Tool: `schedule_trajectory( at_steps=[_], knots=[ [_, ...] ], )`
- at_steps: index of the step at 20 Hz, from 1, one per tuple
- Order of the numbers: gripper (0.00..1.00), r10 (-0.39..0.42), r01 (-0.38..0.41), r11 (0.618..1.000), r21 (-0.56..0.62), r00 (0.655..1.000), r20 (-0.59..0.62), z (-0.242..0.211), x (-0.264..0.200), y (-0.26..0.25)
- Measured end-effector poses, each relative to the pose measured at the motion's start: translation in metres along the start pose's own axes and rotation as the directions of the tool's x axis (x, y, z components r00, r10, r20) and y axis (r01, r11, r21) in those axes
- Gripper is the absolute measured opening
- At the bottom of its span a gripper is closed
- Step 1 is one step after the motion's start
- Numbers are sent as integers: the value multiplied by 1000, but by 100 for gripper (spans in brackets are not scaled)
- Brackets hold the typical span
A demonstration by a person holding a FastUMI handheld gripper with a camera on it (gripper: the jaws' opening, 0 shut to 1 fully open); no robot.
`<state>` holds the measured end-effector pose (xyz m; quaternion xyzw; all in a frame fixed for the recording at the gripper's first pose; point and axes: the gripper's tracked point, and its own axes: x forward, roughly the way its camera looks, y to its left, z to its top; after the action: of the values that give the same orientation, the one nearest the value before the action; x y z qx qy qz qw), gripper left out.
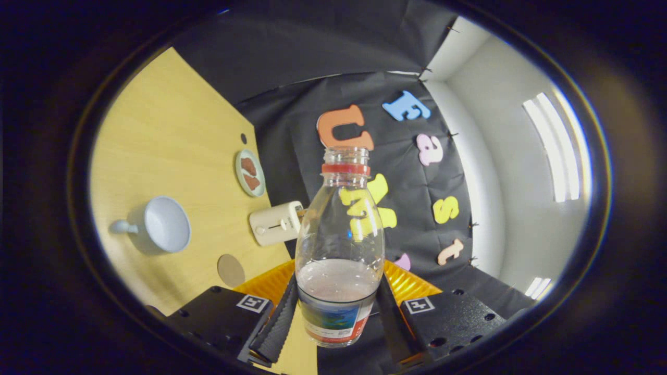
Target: Take the bottle from table, then pour the juice into the cup, finally place the bottle on the coaster
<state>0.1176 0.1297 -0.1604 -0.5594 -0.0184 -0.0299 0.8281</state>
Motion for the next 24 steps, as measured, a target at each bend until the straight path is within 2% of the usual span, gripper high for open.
schedule_trajectory(
  at_steps=[3,7,11,15,17,21,23,24],
  knots=[
    [79,-24,24,986,165,1000,-4,-2,5,-7],
    [79,2,10,942,337,999,-36,-12,10,-12],
    [79,55,-23,862,507,997,-49,-20,30,-16],
    [80,112,-45,776,629,991,-68,-28,50,-14],
    [80,137,-52,724,688,988,-70,-30,64,-16],
    [80,137,-25,616,787,988,-76,-35,94,-28],
    [80,152,-23,583,812,985,-81,-41,108,-21],
    [81,154,-20,579,815,984,-85,-45,115,-18]
  ],
)
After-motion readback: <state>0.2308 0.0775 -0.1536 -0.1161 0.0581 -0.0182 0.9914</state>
